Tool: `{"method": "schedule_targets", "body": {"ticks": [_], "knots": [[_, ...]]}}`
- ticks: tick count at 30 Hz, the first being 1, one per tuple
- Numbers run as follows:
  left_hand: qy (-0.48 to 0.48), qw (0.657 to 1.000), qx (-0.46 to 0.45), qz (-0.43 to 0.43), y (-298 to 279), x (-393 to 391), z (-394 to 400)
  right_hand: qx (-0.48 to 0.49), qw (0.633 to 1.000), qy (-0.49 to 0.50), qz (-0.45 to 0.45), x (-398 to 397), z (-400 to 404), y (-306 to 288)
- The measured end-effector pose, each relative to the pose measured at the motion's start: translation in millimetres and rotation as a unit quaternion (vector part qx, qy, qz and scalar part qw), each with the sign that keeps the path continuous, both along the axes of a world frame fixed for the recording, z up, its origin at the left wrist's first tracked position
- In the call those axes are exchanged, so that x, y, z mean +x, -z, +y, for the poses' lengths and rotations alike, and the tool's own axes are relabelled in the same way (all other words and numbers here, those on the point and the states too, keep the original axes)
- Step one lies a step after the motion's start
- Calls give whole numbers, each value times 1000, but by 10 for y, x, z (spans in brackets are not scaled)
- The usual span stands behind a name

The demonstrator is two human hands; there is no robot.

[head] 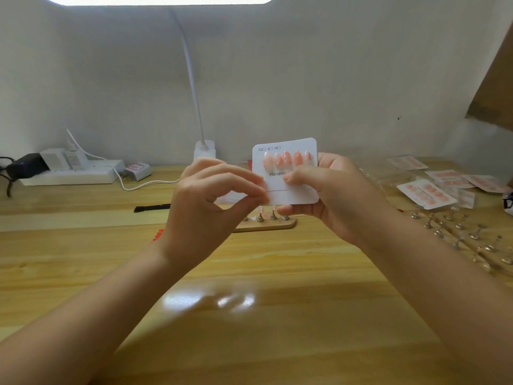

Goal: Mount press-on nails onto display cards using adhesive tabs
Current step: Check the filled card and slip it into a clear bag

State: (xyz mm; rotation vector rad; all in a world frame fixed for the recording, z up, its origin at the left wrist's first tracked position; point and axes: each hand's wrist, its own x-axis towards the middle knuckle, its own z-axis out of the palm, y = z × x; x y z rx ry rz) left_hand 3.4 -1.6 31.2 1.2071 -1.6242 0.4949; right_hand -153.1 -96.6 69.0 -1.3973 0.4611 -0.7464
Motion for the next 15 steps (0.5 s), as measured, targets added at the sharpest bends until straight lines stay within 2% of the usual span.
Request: {"method": "schedule_targets", "body": {"ticks": [8, 13, 15], "knots": [[-27, 999, -16, -25, 26, 3, -2, -11, 1000, 11, 5, 16, 10, 13], [-56, 991, -60, -109, 58, 56, -20, 3, 1000, 3, -2, 6, 12, 1], [-57, 990, -59, -118, 81, 48, -33, 17, 1000, -1, -9, -1, 0, -5]]}}
